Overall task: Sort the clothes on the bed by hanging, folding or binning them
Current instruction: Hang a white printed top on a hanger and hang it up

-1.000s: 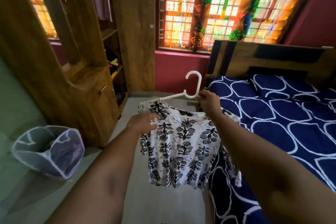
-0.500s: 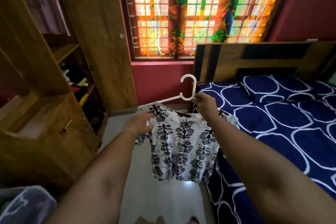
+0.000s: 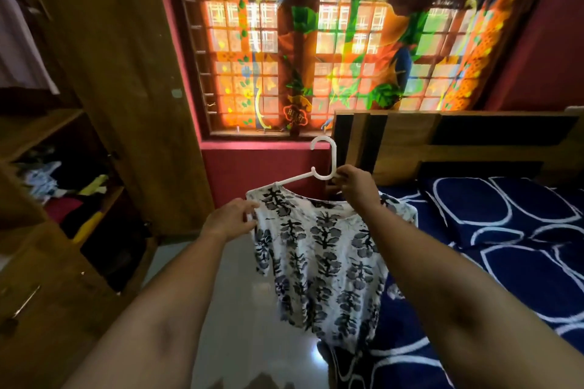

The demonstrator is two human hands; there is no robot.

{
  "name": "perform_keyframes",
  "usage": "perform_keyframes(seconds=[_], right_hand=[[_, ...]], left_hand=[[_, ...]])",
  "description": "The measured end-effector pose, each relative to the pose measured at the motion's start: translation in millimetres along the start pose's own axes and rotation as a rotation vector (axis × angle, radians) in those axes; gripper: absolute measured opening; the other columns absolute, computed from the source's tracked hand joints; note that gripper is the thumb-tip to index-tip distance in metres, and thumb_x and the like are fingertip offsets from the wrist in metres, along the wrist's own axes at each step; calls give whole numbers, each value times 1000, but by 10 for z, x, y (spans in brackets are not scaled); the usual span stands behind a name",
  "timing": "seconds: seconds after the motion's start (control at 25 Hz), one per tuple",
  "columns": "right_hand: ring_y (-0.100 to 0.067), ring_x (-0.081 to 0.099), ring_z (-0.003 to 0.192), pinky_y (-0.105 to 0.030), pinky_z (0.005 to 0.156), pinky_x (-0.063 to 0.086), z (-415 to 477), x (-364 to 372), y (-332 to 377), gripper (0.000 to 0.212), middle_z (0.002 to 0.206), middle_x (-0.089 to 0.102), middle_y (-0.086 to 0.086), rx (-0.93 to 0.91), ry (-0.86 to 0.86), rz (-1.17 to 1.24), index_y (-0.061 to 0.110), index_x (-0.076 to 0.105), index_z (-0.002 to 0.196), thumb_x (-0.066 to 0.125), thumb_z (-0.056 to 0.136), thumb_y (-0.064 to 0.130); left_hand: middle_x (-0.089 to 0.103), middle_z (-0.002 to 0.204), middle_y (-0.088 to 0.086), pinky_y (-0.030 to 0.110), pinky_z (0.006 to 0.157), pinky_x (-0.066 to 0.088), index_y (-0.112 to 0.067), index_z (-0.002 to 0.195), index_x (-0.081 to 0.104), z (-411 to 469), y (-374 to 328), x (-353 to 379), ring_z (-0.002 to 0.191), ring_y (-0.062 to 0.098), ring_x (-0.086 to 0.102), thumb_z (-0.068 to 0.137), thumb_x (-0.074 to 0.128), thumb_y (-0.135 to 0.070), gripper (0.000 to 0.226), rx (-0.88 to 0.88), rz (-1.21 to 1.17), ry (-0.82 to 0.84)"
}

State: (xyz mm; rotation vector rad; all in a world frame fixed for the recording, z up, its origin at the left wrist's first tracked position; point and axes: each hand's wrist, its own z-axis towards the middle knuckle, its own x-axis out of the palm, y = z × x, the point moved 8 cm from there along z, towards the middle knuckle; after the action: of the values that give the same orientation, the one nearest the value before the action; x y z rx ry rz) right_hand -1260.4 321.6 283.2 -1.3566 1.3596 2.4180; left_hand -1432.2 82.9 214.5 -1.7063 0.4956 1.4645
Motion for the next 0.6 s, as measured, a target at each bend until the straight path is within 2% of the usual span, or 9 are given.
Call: perform_keyframes(seconds=[0.08, 0.28, 0.4, 0.6], right_hand=[[-29, 65, 96, -44, 79, 53, 398, 102, 14, 19, 102, 71, -8, -26, 2, -18, 18, 67, 106, 64, 88, 22], [-30, 64, 98, -37, 76, 50, 1346, 497, 194, 24, 106, 70, -8, -126, -10, -158, 20, 67, 113, 61, 91, 27], [-32, 64, 96, -36, 75, 50, 1990, 889, 322, 23, 105, 70, -10, -173, 11, -192, 20, 67, 112, 58, 91, 26], [-30, 65, 91, -38, 73, 52, 2979, 1689, 763, 18, 100, 70, -10, -259, 114, -218, 19, 68, 105, 59, 90, 25]], left_hand=[[55, 118, -9, 31, 75, 50, -40, 131, 48, 329, 31, -39, 99, 10, 55, 88, 59, -45, 44, -16, 31, 19], [54, 122, -10, 30, 77, 50, -41, 131, 47, 1156, 387, -108, 104, 9, 55, 87, 61, -46, 46, -63, 61, -11], [48, 130, -12, 34, 83, 52, -43, 134, 42, 1759, 759, -192, 109, 12, 55, 82, 65, -49, 57, -57, 110, -11], [51, 126, -9, 35, 88, 49, -43, 133, 44, 2635, 1616, -461, 108, 11, 52, 82, 67, -46, 55, -150, 42, 15]])
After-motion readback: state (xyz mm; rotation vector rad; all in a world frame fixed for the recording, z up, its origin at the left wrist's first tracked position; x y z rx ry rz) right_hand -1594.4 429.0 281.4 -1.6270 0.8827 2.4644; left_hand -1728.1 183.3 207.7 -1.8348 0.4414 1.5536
